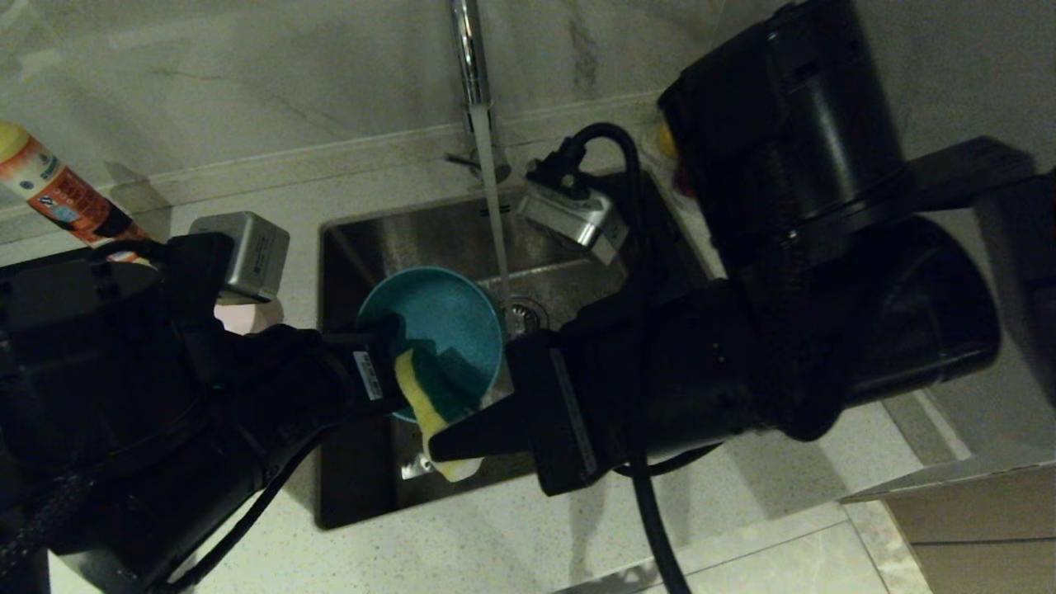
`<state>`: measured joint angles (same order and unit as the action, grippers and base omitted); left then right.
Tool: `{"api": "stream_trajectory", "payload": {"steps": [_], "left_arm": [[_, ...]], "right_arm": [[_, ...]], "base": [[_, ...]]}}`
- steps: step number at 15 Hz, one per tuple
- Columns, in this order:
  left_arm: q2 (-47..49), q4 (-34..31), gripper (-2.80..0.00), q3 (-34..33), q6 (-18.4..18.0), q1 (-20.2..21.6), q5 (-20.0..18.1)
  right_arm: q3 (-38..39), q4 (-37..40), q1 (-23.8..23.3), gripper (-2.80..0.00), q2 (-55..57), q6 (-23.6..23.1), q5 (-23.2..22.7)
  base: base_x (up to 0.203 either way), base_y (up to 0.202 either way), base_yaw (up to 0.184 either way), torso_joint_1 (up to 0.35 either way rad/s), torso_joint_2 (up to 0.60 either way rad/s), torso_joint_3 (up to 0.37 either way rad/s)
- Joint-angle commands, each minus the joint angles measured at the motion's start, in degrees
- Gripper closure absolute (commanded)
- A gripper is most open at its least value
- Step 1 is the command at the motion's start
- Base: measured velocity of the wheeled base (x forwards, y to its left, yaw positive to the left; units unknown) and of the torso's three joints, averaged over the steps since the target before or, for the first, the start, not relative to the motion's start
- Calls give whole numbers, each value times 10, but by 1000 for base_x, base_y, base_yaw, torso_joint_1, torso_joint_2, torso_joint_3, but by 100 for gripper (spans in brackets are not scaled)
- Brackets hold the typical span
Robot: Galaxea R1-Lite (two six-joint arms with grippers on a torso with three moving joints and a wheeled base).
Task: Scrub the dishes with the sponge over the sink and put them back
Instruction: Wipe the bowl, then rinse the bowl
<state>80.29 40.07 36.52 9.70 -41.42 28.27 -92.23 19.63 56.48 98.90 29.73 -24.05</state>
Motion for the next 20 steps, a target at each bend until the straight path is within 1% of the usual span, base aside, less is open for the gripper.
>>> {"api": "stream_trajectory", "payload": {"steps": [1,3,4,5,6,7,8,9,10,12,13,15,16,18,20], "left_arm": [[8,3,0,-5,2,20,1],[16,-1,0,-1,6,48,-7],[36,0,0,2,19,65,-9],[50,-3,0,12,53,80,-10],[63,-20,0,26,95,95,-11],[71,-58,0,38,111,103,-22],[76,-86,0,54,126,105,-41],[85,-113,0,77,142,105,-49],[97,-150,0,106,159,106,-53],[123,-218,0,169,195,106,-61],[136,-257,0,207,212,107,-71],[161,-329,0,265,226,110,-93],[181,-345,0,284,229,112,-97],[212,-353,0,307,231,118,-98],[241,-344,0,323,230,125,-94]], "right_arm": [[26,1,-13,0,-68,1,-1],[50,1,-32,0,-124,1,-1],[58,1,-37,0,-154,1,-1],[63,3,-43,0,-179,0,-1],[66,5,-51,0,-204,-1,-1],[67,6,-64,0,-223,-1,-1],[68,7,-82,0,-236,0,-2],[70,7,-103,0,-250,0,-6],[77,7,-119,0,-259,1,-10],[94,5,-133,0,-270,1,-20],[112,4,-140,0,-276,1,-26],[144,-1,-148,0,-289,0,-37],[155,-1,-157,0,-292,1,-40],[166,-1,-172,0,-293,1,-52],[172,-1,-188,0,-293,1,-67]], "base": [[0,0,0,0,0,0],[0,0,0,0,0,0],[0,0,0,0,0,0],[0,0,0,0,0,0],[0,0,0,0,0,0],[0,0,0,0,0,0],[0,0,0,0,0,0],[0,0,0,0,0,0],[0,0,0,0,0,0],[0,0,0,0,0,0],[0,0,0,0,0,0],[0,0,0,0,0,0],[0,0,0,0,0,0],[0,0,0,0,0,0],[0,0,0,0,0,0]]}}
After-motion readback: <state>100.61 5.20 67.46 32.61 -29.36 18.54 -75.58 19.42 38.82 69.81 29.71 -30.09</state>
